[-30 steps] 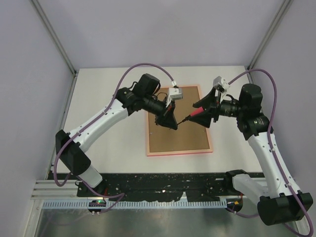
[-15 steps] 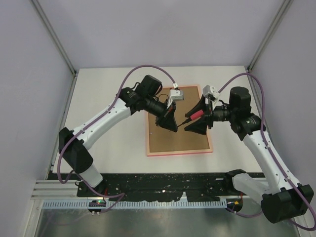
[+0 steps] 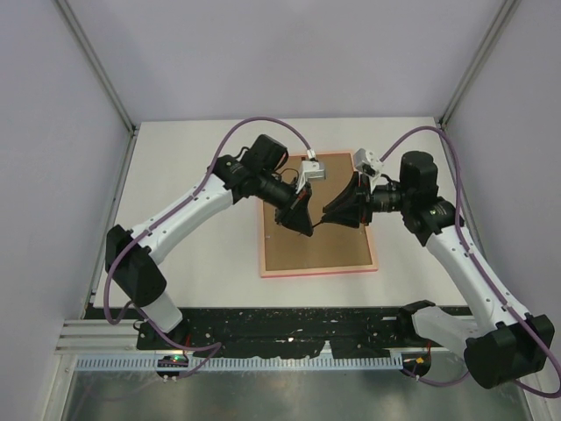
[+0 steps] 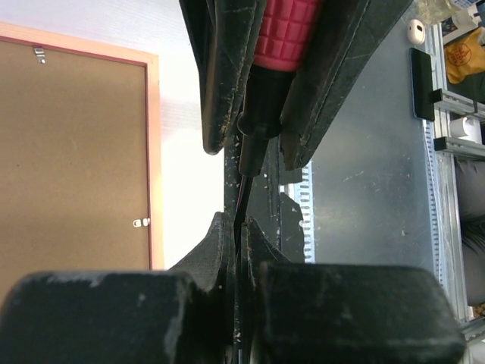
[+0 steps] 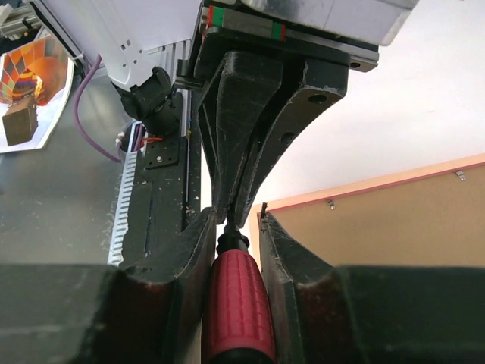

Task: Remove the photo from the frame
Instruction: Pick up the screwdriver from the photo frame.

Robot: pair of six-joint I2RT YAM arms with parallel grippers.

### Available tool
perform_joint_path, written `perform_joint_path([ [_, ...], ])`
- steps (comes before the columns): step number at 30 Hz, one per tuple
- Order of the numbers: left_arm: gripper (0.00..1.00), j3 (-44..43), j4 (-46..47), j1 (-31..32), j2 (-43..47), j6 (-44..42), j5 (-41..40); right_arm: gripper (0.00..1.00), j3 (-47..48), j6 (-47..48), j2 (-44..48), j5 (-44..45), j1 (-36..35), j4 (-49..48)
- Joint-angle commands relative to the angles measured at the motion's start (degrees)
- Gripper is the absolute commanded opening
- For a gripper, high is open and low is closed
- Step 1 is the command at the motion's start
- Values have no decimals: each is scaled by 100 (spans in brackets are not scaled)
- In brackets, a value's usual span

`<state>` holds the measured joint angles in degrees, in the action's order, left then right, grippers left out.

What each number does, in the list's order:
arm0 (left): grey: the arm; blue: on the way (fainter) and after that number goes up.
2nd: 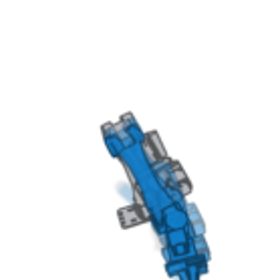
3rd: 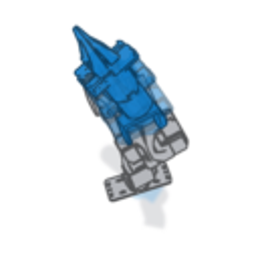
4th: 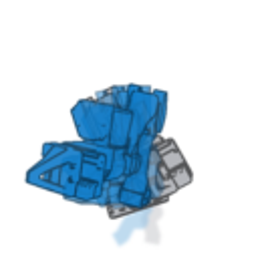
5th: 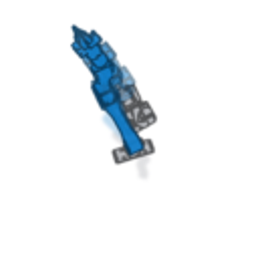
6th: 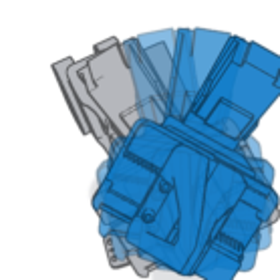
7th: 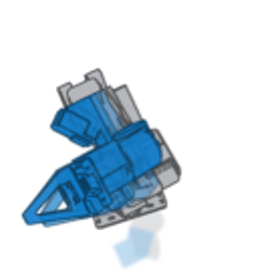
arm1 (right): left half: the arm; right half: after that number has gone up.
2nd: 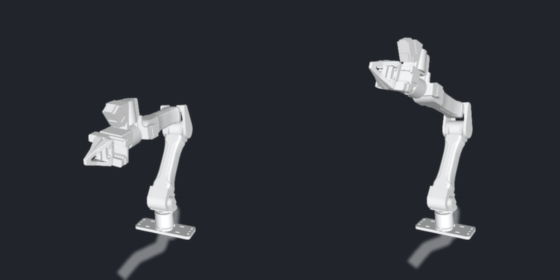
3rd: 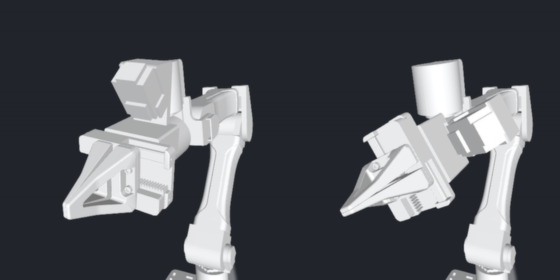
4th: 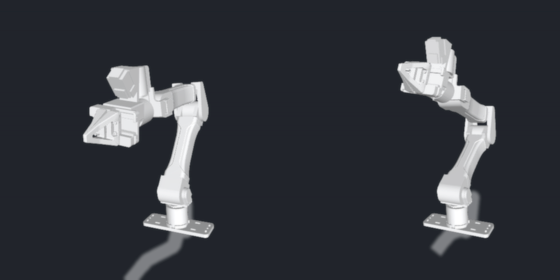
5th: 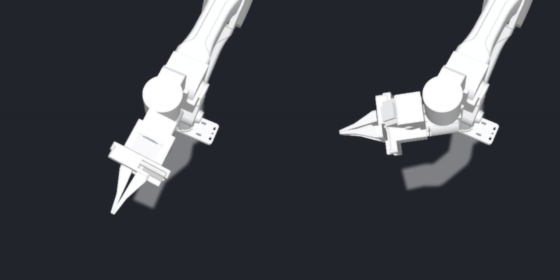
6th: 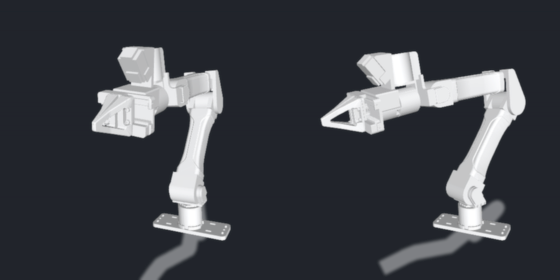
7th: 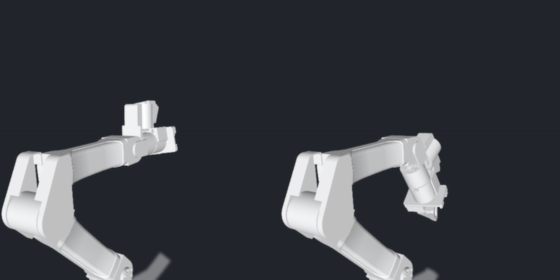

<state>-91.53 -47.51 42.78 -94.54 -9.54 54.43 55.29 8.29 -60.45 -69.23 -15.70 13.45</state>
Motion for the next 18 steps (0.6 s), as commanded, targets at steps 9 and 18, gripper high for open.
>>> perform_joint_path([
  [9, 15, -225, 172, 20, 129, -65, -47, 8, 360, 550, -134, 172, -144, 676],
  [18, 100, 55, 83, -937, 1051, -373, -573, 8, 193, 445, 121, 1612, -143, 378],
])
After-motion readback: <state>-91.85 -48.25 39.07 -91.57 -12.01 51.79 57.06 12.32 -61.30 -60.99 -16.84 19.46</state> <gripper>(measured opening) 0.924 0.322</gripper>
